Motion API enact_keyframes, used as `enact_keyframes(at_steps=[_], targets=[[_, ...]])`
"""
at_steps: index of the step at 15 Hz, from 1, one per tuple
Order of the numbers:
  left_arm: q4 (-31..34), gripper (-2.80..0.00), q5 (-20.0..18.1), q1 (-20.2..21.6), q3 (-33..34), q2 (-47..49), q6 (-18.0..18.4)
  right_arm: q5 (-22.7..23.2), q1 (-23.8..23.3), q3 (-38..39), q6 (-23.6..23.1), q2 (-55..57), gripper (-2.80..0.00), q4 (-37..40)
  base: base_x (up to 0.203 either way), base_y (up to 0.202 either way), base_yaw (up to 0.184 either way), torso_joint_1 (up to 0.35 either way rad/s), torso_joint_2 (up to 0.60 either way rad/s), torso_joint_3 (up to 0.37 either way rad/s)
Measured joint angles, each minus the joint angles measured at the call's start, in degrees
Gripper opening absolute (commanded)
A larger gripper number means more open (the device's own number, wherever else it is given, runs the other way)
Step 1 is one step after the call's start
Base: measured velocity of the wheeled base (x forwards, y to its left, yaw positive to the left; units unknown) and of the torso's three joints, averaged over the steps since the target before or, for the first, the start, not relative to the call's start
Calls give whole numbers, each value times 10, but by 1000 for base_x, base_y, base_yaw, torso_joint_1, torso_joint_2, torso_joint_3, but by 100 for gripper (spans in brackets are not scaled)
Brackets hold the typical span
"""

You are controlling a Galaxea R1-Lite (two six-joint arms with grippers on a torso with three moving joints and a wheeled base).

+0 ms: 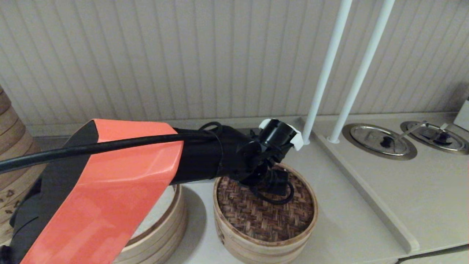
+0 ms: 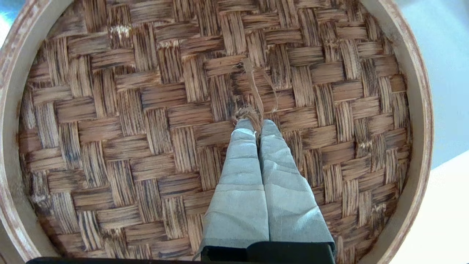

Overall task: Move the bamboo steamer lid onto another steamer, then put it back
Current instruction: Put the steamer, then pick up the steamer

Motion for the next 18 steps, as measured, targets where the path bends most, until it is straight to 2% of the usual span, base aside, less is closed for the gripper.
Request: enact_keyframes(at_steps=[3, 4, 7, 11, 14, 18], targets=[[0, -280, 1, 0, 0, 1, 0, 0, 0, 0, 0, 0, -280, 0, 0, 0, 0, 0, 0, 0], [2, 0, 3, 0, 0, 1, 0, 0, 0, 0, 0, 0, -280, 0, 0, 0, 0, 0, 0, 0], [4, 0, 23, 0, 1, -2, 1, 0, 0, 0, 0, 0, -280, 0, 0, 0, 0, 0, 0, 0], [8, 0, 26, 0, 4, -24, 0, 0, 0, 0, 0, 0, -280, 0, 0, 0, 0, 0, 0, 0], [22, 0, 35, 0, 13, -66, -1, 0, 0, 0, 0, 0, -280, 0, 0, 0, 0, 0, 0, 0], [40, 0, 70, 2, 54, -149, -3, 0, 0, 0, 0, 0, -280, 0, 0, 0, 0, 0, 0, 0]])
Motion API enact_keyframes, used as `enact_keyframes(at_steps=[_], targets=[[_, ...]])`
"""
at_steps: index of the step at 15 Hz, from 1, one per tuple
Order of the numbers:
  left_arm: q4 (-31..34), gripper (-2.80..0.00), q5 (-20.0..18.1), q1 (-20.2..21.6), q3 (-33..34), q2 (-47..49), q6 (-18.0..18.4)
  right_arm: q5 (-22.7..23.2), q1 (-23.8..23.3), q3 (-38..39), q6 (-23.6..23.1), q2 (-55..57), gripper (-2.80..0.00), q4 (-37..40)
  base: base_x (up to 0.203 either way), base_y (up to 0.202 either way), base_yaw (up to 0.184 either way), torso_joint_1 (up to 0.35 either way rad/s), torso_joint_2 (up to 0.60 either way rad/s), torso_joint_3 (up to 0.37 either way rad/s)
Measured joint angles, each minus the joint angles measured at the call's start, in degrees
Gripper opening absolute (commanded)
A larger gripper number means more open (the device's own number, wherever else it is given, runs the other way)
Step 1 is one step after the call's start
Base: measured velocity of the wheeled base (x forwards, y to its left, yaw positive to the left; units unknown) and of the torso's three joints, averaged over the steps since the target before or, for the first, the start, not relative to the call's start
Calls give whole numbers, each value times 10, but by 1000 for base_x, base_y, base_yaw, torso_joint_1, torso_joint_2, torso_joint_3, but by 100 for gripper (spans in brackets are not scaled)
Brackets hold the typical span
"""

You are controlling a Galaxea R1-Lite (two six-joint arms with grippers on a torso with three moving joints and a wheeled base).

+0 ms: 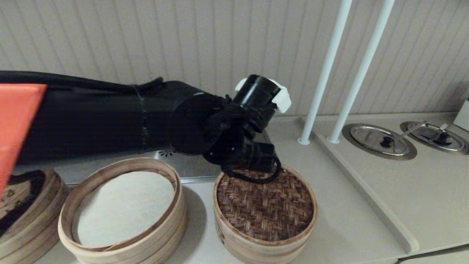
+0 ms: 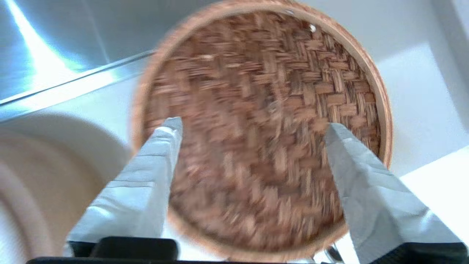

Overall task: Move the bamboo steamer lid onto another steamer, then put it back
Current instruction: Pick up the steamer

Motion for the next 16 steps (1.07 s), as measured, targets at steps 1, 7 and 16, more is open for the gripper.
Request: enact_keyframes(at_steps=[1, 7, 16], targets=[[0, 0, 6, 0, 18, -24, 0, 0, 0, 0, 0, 0, -280, 0, 0, 0, 0, 0, 0, 0], [0, -280, 58, 11, 169, -197, -1, 0, 0, 0, 0, 0, -280, 0, 0, 0, 0, 0, 0, 0], [-1, -280, 74, 116, 440, -535, 32, 0, 0, 0, 0, 0, -280, 0, 0, 0, 0, 0, 0, 0]])
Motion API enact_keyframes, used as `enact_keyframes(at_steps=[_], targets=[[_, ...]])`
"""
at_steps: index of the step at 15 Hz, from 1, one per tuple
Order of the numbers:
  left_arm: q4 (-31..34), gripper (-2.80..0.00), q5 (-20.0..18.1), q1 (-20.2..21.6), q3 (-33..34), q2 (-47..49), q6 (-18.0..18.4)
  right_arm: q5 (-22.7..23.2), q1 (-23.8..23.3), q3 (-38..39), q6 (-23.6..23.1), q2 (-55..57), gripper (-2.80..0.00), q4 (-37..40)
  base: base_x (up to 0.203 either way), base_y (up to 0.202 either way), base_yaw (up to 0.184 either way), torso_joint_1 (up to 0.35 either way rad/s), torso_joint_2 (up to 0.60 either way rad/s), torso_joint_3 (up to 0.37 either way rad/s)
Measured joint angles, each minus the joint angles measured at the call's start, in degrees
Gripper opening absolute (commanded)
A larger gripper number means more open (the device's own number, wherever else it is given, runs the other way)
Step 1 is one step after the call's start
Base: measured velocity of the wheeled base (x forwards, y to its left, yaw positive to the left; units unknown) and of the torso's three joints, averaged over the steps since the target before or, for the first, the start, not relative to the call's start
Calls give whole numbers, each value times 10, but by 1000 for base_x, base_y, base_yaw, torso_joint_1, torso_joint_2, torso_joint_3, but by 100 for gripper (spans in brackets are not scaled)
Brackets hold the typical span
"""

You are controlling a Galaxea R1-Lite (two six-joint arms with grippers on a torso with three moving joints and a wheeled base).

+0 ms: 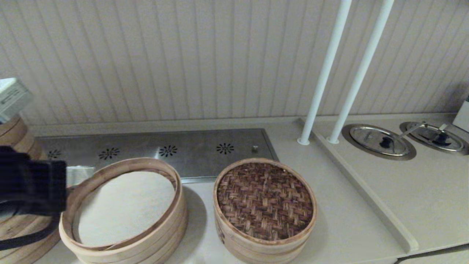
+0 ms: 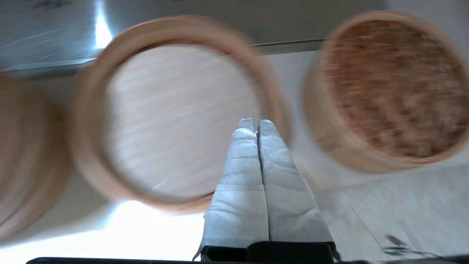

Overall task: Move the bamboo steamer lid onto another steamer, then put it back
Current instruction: Pick up the steamer

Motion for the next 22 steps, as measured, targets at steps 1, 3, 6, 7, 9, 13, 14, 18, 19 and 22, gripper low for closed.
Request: enact_keyframes(at_steps=[1, 3, 6, 7, 9, 13, 14, 18, 19, 22], targets=[[0, -280, 0, 19, 30, -37, 7, 0, 0, 0, 0, 0, -280, 0, 0, 0, 0, 0, 0, 0], [0, -280, 0, 55, 84, -105, 17, 0, 0, 0, 0, 0, -280, 0, 0, 0, 0, 0, 0, 0], [15, -280, 5, 99, 142, -192, 21, 0, 0, 0, 0, 0, -280, 0, 0, 0, 0, 0, 0, 0], [31, -280, 11, 120, 154, -213, 20, 0, 0, 0, 0, 0, -280, 0, 0, 0, 0, 0, 0, 0], [62, -280, 26, 169, 173, -239, 16, 0, 0, 0, 0, 0, -280, 0, 0, 0, 0, 0, 0, 0], [59, -280, 17, 277, 244, -308, 32, 0, 0, 0, 0, 0, -280, 0, 0, 0, 0, 0, 0, 0], [42, -280, 0, 287, 268, -334, 54, 0, 0, 0, 0, 0, -280, 0, 0, 0, 0, 0, 0, 0], [-118, -280, -79, 331, 419, -392, 153, 0, 0, 0, 0, 0, -280, 0, 0, 0, 0, 0, 0, 0], [-167, -280, -86, 343, 451, -394, 161, 0, 0, 0, 0, 0, -280, 0, 0, 0, 0, 0, 0, 0], [-257, -280, -107, 356, 520, -399, 168, 0, 0, 0, 0, 0, -280, 0, 0, 0, 0, 0, 0, 0]])
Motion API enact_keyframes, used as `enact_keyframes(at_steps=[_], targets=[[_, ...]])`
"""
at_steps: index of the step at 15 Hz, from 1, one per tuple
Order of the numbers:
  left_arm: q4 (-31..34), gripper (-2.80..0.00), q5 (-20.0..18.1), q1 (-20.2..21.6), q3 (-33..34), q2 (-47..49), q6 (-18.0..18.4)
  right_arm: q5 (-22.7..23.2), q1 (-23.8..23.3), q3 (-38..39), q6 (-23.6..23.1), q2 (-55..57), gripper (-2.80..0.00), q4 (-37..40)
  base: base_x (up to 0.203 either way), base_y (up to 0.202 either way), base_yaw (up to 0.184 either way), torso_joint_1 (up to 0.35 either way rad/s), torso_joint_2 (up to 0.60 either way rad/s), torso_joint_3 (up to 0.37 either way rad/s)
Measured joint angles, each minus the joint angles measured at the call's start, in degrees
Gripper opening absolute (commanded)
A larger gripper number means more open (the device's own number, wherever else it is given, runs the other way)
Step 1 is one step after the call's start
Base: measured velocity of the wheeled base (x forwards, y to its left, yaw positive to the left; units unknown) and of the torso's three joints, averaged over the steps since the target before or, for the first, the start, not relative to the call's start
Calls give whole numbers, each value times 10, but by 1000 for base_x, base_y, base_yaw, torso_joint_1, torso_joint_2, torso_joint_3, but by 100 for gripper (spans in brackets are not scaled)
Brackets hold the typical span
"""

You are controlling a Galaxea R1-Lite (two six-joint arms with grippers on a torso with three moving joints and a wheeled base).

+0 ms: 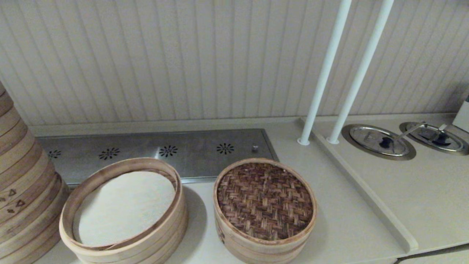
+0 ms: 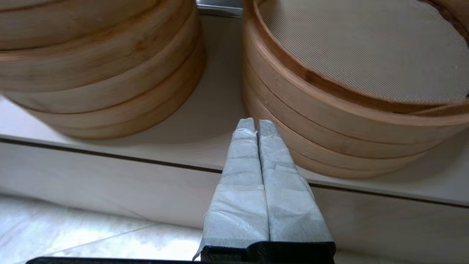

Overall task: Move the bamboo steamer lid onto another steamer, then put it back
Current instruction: Pick up the steamer

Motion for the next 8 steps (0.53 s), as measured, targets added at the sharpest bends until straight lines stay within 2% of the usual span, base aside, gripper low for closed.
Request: enact_keyframes(at_steps=[5, 8], targets=[[-8, -280, -10, 4, 44, -59, 28, 0, 0, 0, 0, 0, -280, 0, 0, 0, 0, 0, 0, 0], [-23, -280, -42, 4, 52, -75, 25, 0, 0, 0, 0, 0, -280, 0, 0, 0, 0, 0, 0, 0]])
